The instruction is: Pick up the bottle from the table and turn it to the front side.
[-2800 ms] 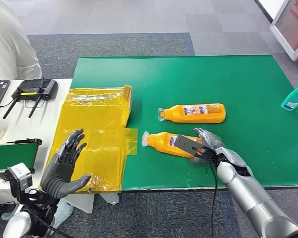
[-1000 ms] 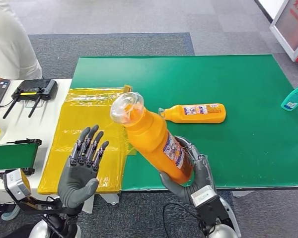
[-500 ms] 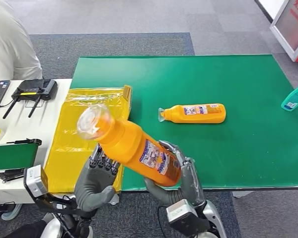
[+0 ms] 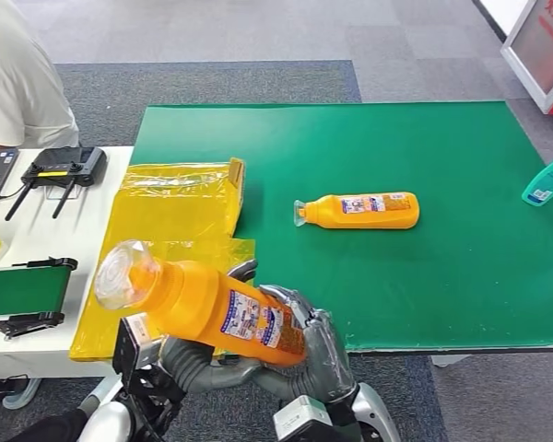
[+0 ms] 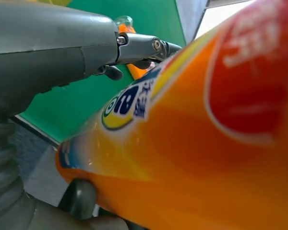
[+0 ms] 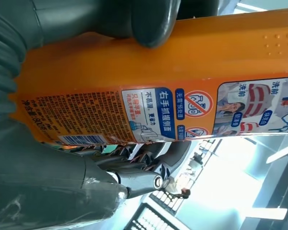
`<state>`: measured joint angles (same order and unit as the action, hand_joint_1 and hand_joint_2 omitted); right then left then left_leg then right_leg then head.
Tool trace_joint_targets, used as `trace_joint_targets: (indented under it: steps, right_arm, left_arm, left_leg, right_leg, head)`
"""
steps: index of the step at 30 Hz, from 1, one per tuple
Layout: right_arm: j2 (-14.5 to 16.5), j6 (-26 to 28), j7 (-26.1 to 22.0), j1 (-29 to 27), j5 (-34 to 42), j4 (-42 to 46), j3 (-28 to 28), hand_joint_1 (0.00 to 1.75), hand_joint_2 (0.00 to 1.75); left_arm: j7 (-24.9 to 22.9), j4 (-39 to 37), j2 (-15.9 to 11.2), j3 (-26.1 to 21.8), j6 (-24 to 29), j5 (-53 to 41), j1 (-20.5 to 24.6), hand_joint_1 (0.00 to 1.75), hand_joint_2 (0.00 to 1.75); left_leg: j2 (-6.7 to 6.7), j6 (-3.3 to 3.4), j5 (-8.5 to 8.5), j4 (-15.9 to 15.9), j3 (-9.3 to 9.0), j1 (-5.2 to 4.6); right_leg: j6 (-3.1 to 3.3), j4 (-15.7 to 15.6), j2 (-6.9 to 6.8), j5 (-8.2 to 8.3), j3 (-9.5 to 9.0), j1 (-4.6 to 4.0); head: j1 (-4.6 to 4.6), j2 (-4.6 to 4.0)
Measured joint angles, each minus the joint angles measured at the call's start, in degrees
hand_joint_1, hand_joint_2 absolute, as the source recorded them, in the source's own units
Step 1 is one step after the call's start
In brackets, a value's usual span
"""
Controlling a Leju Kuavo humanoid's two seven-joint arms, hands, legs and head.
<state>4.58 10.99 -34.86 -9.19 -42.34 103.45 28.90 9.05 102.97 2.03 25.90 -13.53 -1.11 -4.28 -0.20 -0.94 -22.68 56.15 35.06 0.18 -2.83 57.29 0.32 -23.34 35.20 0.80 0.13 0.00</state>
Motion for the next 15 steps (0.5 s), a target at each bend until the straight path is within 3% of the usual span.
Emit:
trace_joint_targets:
  steps: [15]
  right_arm:
    - [-3.6, 3.0, 2.7, 1.9, 4.3, -9.6, 4.3, 1.75, 1.75]
  left_arm:
    - [0.4, -1.2, -3.6, 1.7, 0.6, -4.0, 0.1, 0.0, 1.75]
  left_leg:
    - [0.03, -0.01, 0.0, 0.0, 0.0, 0.0]
  right_leg:
    - [0.01, 0.0, 0.02, 0.0, 0.03, 0.0]
  head:
    - [0.0, 0.0]
